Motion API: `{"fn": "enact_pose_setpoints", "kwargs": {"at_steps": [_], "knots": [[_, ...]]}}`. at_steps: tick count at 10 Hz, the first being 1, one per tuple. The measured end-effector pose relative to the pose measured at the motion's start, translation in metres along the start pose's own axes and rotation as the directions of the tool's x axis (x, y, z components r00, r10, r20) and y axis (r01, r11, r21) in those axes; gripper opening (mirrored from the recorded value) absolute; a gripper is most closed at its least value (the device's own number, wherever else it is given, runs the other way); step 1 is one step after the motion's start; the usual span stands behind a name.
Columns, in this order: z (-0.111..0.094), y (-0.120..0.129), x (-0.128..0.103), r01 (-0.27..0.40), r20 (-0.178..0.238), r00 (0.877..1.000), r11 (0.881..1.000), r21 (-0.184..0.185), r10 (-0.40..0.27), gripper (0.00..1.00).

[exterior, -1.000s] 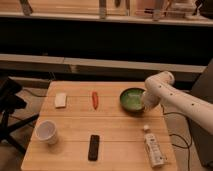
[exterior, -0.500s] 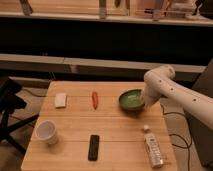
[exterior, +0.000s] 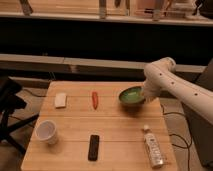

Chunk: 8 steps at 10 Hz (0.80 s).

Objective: Pick up the ceramic bowl

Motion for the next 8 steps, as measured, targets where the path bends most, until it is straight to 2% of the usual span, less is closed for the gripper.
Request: {"fn": "enact_pose_setpoints", "kwargs": {"at_steps": [2, 4, 8], "knots": [[-0.004, -0.003, 0.001, 0.006, -0.01, 1.0, 1.0, 0.006, -0.006, 0.0], [-0.017, -0.006, 0.002, 0.009, -0.015, 1.0, 1.0, 0.009, -0.008, 0.0], [-0.024, -0.009, 0.001, 0.023, -0.025, 0.999, 1.0, 0.014, -0.022, 0.0]]}}
